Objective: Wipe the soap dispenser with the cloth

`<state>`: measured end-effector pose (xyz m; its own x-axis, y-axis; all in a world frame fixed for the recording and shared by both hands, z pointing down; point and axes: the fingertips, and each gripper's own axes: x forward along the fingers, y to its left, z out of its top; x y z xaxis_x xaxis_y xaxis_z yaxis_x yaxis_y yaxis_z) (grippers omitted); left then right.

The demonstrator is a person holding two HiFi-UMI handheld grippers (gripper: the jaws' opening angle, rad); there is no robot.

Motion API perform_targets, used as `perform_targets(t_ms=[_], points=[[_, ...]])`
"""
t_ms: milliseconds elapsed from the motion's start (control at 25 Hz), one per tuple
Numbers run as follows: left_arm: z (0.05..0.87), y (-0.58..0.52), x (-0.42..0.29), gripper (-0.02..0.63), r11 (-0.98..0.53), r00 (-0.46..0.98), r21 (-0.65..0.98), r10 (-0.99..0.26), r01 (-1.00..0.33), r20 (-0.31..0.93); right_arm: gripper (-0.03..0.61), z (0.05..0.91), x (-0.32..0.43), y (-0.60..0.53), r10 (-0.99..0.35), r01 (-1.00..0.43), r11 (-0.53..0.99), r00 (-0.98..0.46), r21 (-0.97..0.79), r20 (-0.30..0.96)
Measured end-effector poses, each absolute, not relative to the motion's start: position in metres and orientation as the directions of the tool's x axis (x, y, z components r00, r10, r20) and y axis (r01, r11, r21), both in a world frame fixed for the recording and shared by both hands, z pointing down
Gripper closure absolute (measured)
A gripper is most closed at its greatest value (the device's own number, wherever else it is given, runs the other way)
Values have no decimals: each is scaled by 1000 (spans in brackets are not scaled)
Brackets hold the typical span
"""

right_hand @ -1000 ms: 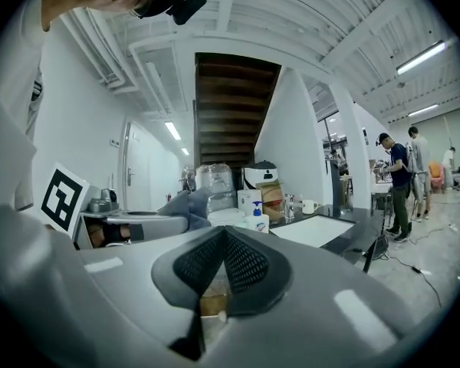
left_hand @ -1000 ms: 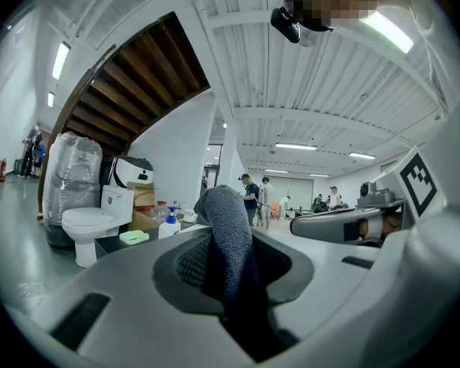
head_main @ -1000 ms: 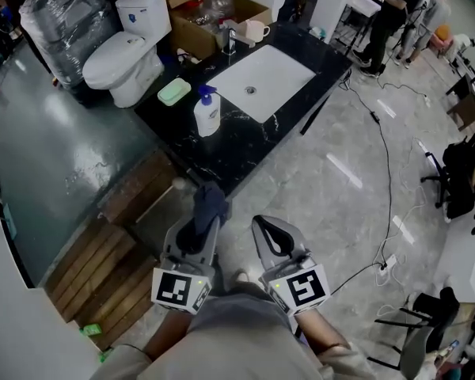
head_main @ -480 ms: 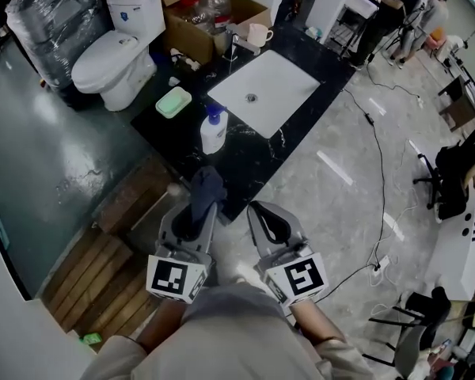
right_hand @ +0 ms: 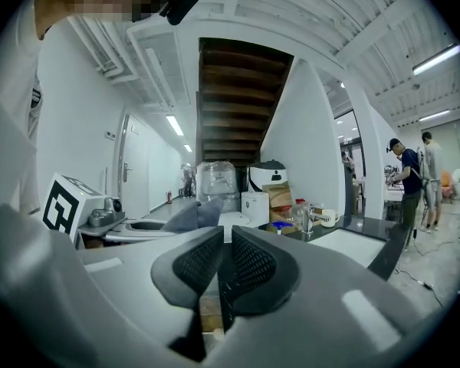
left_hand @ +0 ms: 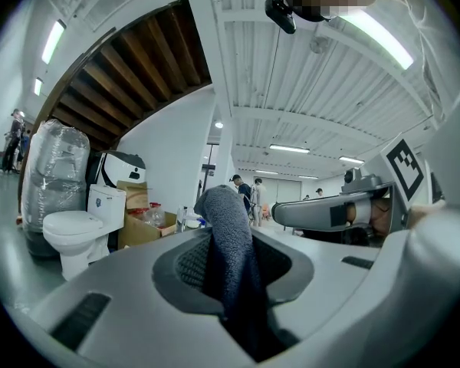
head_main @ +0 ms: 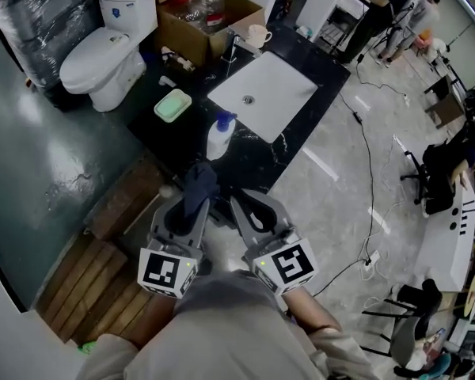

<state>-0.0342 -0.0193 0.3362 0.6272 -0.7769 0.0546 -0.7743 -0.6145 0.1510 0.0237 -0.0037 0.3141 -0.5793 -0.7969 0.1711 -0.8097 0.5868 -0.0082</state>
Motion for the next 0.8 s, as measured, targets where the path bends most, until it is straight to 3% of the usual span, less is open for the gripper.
perform_targets(t_ms=[440,800], points=[[355,-40,-53,523,-647,663,174,-747,-742,50,555,325,4,-28,-799,-813,582,-564,32,210],[367,-60,-54,523,-649,667,181,-742,-739,63,499,342,14,-70,-809,-829,559,-533,40,248]])
